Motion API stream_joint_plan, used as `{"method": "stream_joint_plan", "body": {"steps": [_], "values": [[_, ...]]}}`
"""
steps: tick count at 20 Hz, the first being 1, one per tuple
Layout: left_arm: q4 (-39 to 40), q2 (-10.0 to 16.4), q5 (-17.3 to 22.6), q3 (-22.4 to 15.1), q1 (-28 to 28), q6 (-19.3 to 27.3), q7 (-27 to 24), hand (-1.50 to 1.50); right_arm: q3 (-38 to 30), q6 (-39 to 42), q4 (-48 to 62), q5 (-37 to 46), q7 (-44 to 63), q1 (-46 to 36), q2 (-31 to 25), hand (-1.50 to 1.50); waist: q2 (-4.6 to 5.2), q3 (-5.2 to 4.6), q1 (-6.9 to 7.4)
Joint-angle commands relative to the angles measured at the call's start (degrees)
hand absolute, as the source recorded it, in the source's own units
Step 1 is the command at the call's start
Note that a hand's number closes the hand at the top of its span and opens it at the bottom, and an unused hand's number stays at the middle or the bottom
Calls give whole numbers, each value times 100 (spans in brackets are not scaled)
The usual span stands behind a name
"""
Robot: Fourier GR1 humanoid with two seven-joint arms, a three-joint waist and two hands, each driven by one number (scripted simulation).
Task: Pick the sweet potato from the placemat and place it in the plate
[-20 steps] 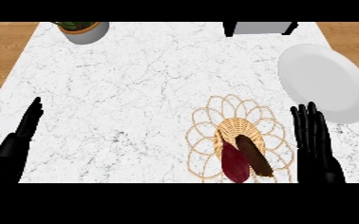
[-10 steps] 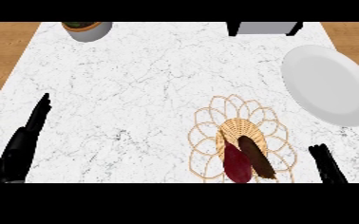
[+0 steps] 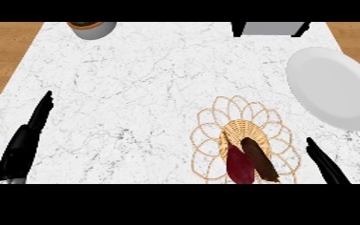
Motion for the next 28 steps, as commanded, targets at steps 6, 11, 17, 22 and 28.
{"method": "stream_joint_plan", "body": {"steps": [6,11,17,22,28], "values": [[-237,-320,-384,-126,155,176,169,0,329,1208,337,326,2092,-1384,-20,-150,-8,12,26],[85,-330,-321,42,36,-1,-68,0,806,1702,1190,852,2571,-2227,48,-150,1,9,47],[-123,-270,-322,332,2,-283,272,0,324,2413,1780,631,2022,-2352,-173,-150,-14,15,-23],[-313,-465,-593,405,25,-325,392,0,448,2728,2311,862,2139,-2886,396,-150,-15,15,-10],[-726,-643,-778,425,246,-416,530,0,599,2806,2823,1174,1821,-2806,689,-150,-19,16,-14]]}}
